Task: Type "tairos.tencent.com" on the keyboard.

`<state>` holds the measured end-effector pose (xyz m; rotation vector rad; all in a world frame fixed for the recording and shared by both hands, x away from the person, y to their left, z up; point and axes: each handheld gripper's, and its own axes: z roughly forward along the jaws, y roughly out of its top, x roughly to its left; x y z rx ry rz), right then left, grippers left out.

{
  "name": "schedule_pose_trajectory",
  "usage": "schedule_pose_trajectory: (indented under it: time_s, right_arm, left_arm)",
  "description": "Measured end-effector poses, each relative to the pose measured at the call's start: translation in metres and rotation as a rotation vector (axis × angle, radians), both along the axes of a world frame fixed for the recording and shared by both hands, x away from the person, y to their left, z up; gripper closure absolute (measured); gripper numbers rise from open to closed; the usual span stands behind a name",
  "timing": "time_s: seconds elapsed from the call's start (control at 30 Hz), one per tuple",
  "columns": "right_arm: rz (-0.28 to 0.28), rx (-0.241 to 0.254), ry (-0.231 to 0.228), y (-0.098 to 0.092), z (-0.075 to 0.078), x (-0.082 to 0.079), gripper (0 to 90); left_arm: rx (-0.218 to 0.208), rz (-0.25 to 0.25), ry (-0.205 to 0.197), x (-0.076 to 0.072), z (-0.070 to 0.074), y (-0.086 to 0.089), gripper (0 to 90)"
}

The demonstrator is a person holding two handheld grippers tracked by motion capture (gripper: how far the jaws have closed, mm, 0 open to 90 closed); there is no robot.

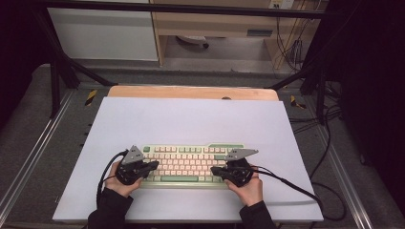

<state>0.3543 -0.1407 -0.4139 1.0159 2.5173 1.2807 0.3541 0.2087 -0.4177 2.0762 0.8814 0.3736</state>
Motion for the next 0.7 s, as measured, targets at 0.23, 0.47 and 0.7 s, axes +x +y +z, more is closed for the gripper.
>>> schedule_pose_trajectory:
  time_s: [0.23,0.47,0.7]
  right_arm:
    - [0.014,-0.008,0.002,0.008,0.0,0.001,90.0]
    - [0.032,-0.019,0.009,0.018,-0.001,0.003,90.0]
    - [0.045,-0.015,0.006,0.03,0.001,0.005,90.0]
  left_arm:
    - [-0.001,0.004,0.0,-0.001,0.0,0.005,89.9]
    - [-0.006,0.017,0.002,-0.003,-0.001,0.011,89.9]
    - [-0.005,0.021,0.005,-0.003,-0.002,0.015,89.9]
